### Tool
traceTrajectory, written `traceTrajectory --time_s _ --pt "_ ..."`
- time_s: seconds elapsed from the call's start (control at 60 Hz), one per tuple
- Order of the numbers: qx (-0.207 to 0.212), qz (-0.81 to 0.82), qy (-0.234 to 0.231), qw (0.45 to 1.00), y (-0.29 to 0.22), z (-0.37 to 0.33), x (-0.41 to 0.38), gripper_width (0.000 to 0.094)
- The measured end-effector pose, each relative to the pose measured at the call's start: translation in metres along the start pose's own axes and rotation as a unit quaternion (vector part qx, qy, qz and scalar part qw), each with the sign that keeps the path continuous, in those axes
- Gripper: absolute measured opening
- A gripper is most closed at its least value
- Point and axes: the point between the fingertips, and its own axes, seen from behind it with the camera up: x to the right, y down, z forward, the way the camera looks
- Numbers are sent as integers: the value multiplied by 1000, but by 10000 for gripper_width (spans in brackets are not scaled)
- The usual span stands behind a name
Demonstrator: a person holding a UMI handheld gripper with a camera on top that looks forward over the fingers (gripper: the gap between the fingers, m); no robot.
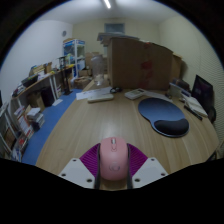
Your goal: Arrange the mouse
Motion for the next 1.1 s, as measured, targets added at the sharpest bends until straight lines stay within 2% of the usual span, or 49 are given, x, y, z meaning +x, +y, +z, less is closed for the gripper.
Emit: traceTrajectory --time_s 0.05,0.083,0.15,0.25,0.333,0.4,0.467,0.583,0.667,0.767,0.783,0.817,0.917,1.0,1.067,1.083,1.1 --pt "-16 -1 -25 1000 -3 -6 -6 356" --pt "-8 1 -43 999 -17 -13 -12 356" --pt "33 -15 -54 998 -69 -33 -12 359" --pt "119 -14 -64 991 -174 -52 12 356" --pt "169 -18 -38 985 -240 -49 65 357" --pt "181 -20 -3 983 -263 -22 117 356" --pt "164 -10 20 986 -258 12 160 357" --pt "80 11 44 996 -190 81 208 358" --pt "27 9 45 999 -147 113 217 358" --pt "-1 14 27 1000 -114 136 215 357" --pt "-11 12 30 999 -106 139 217 414" --pt "11 4 32 999 -109 142 218 365" --pt "-2 15 28 999 -107 142 218 372" --pt "-4 11 25 1000 -108 142 217 468" --pt "-32 13 25 999 -107 143 218 552" --pt "-41 18 28 999 -106 141 219 644" --pt "-52 25 32 998 -104 139 220 696"
